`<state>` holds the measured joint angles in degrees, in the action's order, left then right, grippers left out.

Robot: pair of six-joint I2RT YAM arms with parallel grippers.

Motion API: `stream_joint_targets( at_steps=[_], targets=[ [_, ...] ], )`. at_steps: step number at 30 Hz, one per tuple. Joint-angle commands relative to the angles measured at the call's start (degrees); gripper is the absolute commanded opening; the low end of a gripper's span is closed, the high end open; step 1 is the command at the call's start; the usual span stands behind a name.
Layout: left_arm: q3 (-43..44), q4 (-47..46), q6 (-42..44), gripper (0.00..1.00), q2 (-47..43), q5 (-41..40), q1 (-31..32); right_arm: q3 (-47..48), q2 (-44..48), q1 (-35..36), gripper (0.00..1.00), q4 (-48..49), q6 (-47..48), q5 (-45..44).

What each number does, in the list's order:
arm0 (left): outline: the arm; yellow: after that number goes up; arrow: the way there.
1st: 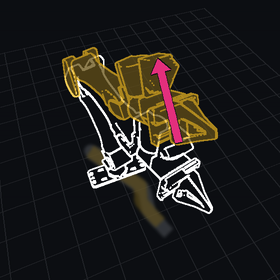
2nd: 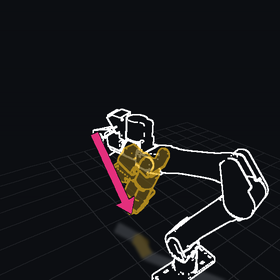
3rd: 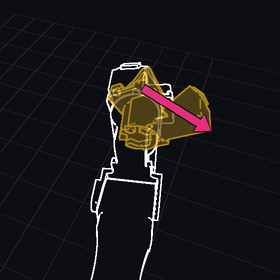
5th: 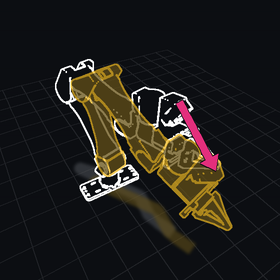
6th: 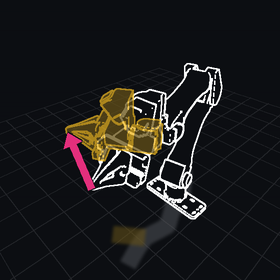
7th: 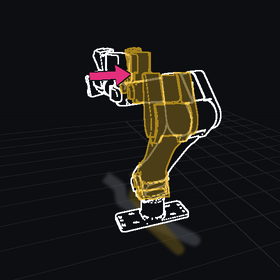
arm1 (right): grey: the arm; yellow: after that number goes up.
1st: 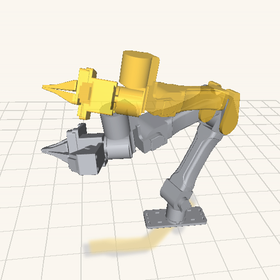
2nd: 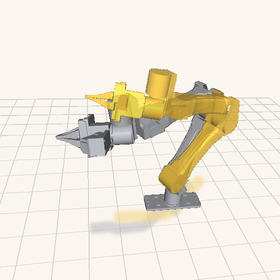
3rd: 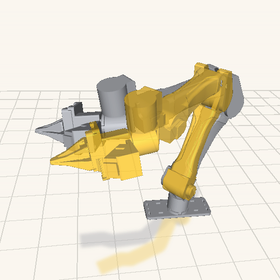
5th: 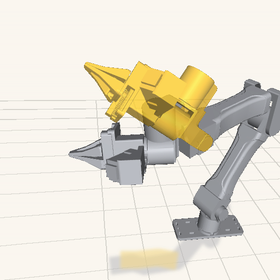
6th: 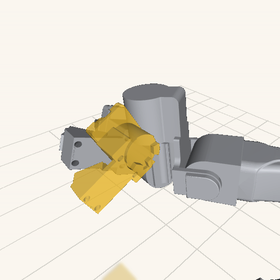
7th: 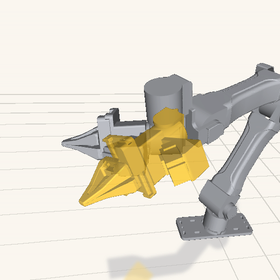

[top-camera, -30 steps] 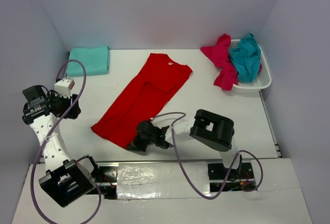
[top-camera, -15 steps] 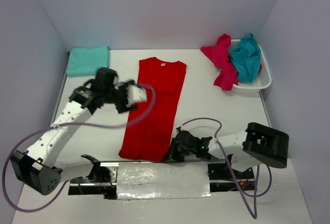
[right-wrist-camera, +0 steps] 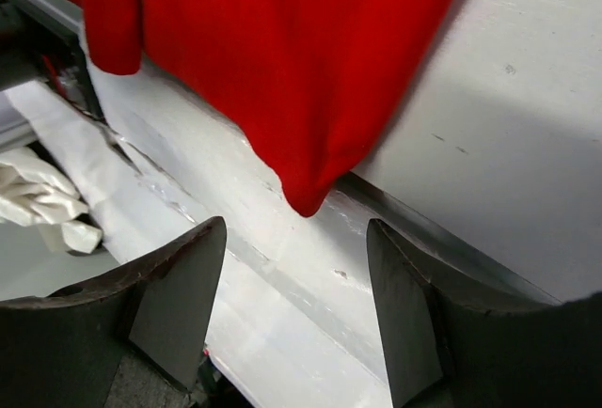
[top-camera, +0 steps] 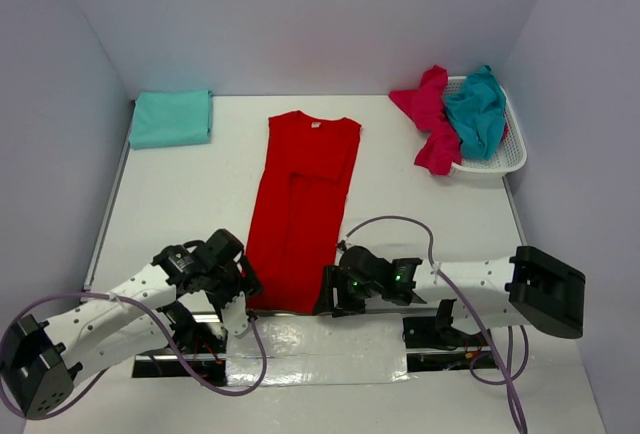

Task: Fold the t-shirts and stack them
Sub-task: Rotate the tshirt 90 degrees, then grab the bottom of the folded rectangular tshirt with both arms, then fold the folded rectangular tshirt in 1/3 of the way

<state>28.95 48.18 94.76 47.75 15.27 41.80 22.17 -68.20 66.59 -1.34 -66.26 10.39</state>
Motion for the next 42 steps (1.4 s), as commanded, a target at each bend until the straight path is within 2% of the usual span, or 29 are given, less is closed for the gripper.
stream_joint_targets(
  at_steps=[1,5,10,13,15,18,20,21,22,23,24,28,32,33,35,38,39,42],
  targets=[
    [-0.21,-4.86,7.89,0.80,1.02,3.45,0.12,3.31,-2.98,0.21,0.69,-8.06,2.63,2.61],
    [-0.82,0.94,11.31,0.80,3.05,7.75,0.12,3.14,-4.74,-0.75,0.68,-7.18,1.40,3.50],
    [-4.34,-3.18,12.56,0.78,6.03,6.80,0.21,3.48,-7.90,-3.57,0.67,-3.14,0.17,5.51],
    [-3.11,-1.87,12.73,0.74,8.40,8.54,0.21,4.98,-10.80,-4.09,0.66,-2.87,0.43,5.43],
    [-1.97,-1.95,11.95,0.62,9.81,10.30,0.38,5.25,-13.34,-4.71,0.65,-1.04,0.69,6.65],
    [0.57,-4.06,7.81,0.47,12.98,11.45,0.91,5.42,-15.81,-5.15,0.55,1.16,0.34,8.15],
    [1.98,-3.28,5.97,0.32,15.26,13.02,1.00,5.07,-16.61,-5.68,0.36,2.47,0.08,8.76],
    [3.55,-2.66,5.18,0.22,16.23,13.90,0.91,4.20,-16.78,-6.11,0.21,3.44,-0.36,9.12],
    [4.35,-1.96,4.04,0.03,16.59,14.96,1.00,3.85,-16.61,-6.47,0.14,4.32,-0.54,9.38],
    [5.06,-1.87,1.24,0.00,16.85,16.97,1.00,3.49,-16.09,-7.51,0.08,4.33,-0.54,9.64],
    [6.63,-1.60,-0.26,0.00,17.03,17.51,1.00,3.32,-14.43,-7.96,0.00,3.90,-0.19,9.56],
    [11.29,2.52,-4.14,0.00,18.34,17.69,-1.88,5.59,-7.57,-12.52,0.00,-4.08,3.85,8.24],
    [20.95,8.48,-5.64,0.00,23.78,20.23,-15.13,11.82,-2.82,-20.25,0.00,-11.30,10.87,8.94],
    [26.98,9.72,-6.51,0.00,27.71,21.55,-17.08,14.80,-2.72,-23.49,0.00,-12.79,12.54,9.03],
    [36.12,11.48,-10.54,0.00,33.43,22.96,-22.00,19.37,-4.12,-28.58,0.00,-15.87,17.19,9.47],
    [45.02,12.37,-16.24,0.00,39.42,25.95,-26.14,24.04,-7.28,-33.17,0.00,-18.87,22.55,9.47],
    [51.32,14.46,-17.14,0.00,44.23,26.56,-26.68,27.10,-9.64,-34.49,0.00,-19.31,23.62,9.38],
    [62.15,17.91,-20.83,0.00,53.29,27.36,-27.39,33.08,-15.36,-38.97,0.00,-19.49,26.79,9.64]
  ],
)
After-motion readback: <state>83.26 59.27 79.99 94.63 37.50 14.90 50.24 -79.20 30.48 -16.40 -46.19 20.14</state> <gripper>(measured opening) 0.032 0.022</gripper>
